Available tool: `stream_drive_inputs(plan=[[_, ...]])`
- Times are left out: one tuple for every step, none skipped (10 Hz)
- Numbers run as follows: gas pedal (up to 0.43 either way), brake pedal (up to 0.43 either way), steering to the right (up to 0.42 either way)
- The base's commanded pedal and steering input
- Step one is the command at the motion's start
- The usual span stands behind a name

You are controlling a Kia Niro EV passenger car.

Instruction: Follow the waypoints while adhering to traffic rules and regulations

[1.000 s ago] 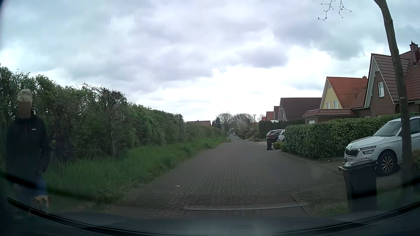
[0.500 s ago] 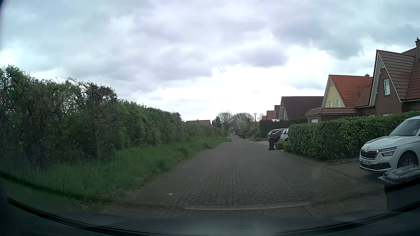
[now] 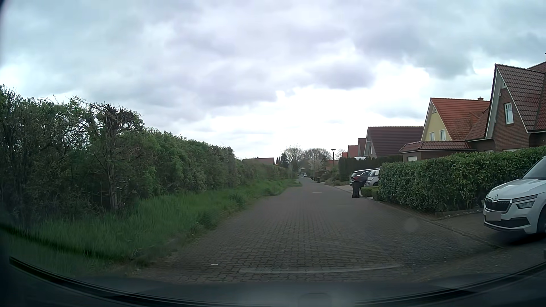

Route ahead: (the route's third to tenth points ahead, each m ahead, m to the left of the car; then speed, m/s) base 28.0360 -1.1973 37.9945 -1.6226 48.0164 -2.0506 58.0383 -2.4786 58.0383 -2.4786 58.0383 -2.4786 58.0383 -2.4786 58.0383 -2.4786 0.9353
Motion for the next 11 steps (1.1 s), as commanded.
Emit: stream_drive_inputs(plan=[[0.000,0.213,-0.052],[0.000,0.183,-0.069],[0.000,0.189,-0.090],[0.000,0.213,-0.108],[0.000,0.201,-0.116],[0.000,0.000,-0.112],[0.000,0.006,-0.098],[0.000,0.006,-0.087],[0.000,0.006,-0.076],[0.000,0.006,-0.059],[0.047,0.006,-0.038]])
